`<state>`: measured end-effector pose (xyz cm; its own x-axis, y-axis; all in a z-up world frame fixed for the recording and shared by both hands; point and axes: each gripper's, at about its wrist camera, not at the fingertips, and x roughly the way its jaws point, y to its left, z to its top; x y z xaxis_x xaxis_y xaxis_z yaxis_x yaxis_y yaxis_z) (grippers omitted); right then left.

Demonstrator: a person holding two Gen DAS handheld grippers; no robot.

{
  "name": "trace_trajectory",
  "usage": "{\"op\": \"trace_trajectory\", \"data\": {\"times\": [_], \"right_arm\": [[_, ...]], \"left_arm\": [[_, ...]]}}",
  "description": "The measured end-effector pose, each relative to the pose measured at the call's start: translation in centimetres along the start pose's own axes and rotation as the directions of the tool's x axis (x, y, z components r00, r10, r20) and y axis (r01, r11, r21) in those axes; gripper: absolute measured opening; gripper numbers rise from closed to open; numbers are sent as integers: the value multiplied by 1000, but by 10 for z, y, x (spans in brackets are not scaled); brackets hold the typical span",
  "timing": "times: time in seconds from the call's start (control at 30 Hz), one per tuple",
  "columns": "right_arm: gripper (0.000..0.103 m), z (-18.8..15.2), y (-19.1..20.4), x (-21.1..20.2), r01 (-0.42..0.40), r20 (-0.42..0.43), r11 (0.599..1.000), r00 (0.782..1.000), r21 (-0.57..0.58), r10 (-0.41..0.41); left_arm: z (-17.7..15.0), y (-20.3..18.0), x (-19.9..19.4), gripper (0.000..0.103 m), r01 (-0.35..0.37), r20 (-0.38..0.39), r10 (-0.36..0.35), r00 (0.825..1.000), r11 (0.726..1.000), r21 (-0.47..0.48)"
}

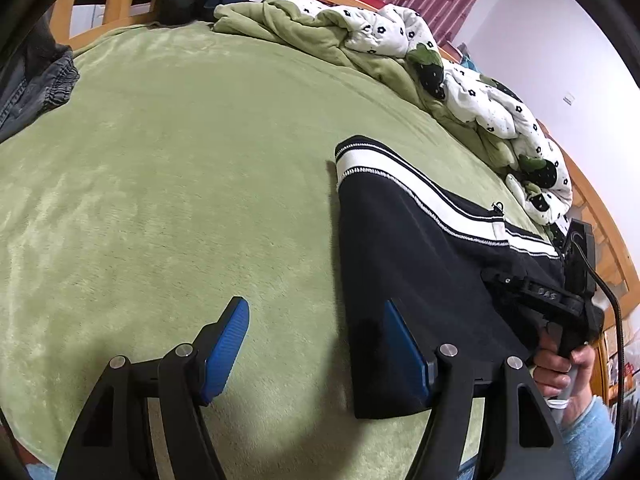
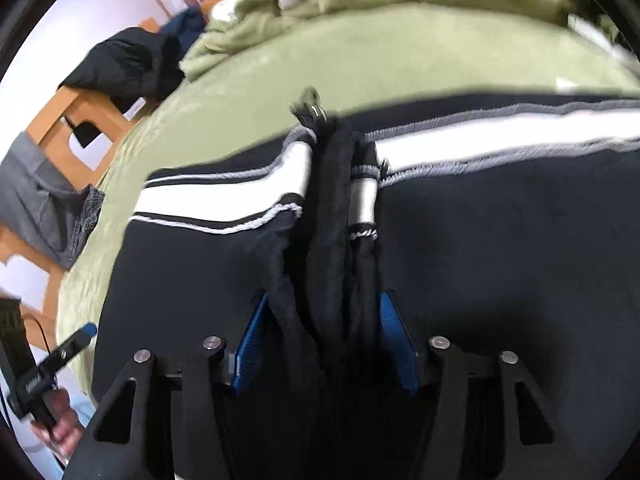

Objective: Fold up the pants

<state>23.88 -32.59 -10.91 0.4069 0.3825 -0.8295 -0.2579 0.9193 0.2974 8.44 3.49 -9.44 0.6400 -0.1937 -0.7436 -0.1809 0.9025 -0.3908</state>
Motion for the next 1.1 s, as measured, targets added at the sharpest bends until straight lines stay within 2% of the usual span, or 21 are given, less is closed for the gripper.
{"op": "trace_trajectory", "data": {"times": [0.03,0.07,0.13,0.2,0.27,0.3,0.37,0.47,0.53,0.57,0.63,0.7,0.8,0.83,0.87,0.97,1.03,1.1], "right_arm": [[17,-1,4,-4,2,16,999,1000,-41,-2],[14,1,5,-10,4,46,998,999,-69,-1],[14,5,-1,-42,-16,164,998,986,-65,27],[14,10,-14,-57,39,217,998,976,-57,-25],[15,12,-33,-48,103,178,994,979,-28,-97],[16,9,-47,-33,78,105,997,991,9,-79],[23,4,-55,-19,82,51,996,995,42,-84],[27,-4,-53,-38,121,99,992,987,33,-124],[28,-17,-45,-68,155,170,988,973,23,-156],[31,-23,-39,-78,176,191,984,966,5,-174],[33,-45,-29,-99,213,205,976,958,-45,-200],[33,-70,-26,-102,236,204,971,953,-42,-223],[35,-97,-32,-83,240,103,971,966,-23,-236],[36,-103,-33,-77,228,85,974,970,-9,-227],[36,-102,-33,-76,233,103,972,968,-13,-231],[36,-99,-27,-91,220,136,974,968,-44,-213],[38,-100,-31,-112,188,182,982,966,-3,-184],[40,-100,-38,-137,182,226,982,956,45,-188]], "left_arm": [[0,0,0,67,-1,1,1,1000,1000,-3],[0,-1,1,67,0,2,0,1000,1000,-4],[-1,-4,2,67,-2,4,2,1000,1000,2],[-2,-7,3,67,1,0,-1,1000,1000,7],[-3,-12,5,67,14,-5,-14,1000,1000,22],[-4,-17,6,67,17,-9,-17,1000,999,38],[-4,-28,8,67,11,-8,-10,1000,997,77],[-4,-47,3,67,-7,17,5,1000,988,154],[-1,-60,-3,67,0,40,-8,999,984,179],[1,-68,-4,67,16,42,-25,999,982,187],[0,-76,-2,67,36,24,-42,999,979,200],[-11,-82,9,67,38,-14,-36,999,977,211],[-36,-79,37,68,-30,-110,55,992,975,220],[-41,-76,40,68,-27,-110,51,993,977,210],[-43,-77,36,68,-33,-80,50,996,978,208],[-35,-84,26,68,-27,-110,52,993,976,215],[-27,-84,9,68,0,-93,18,996,982,191],[-16,-87,-13,68,-3,-57,14,998,982,190]]}}
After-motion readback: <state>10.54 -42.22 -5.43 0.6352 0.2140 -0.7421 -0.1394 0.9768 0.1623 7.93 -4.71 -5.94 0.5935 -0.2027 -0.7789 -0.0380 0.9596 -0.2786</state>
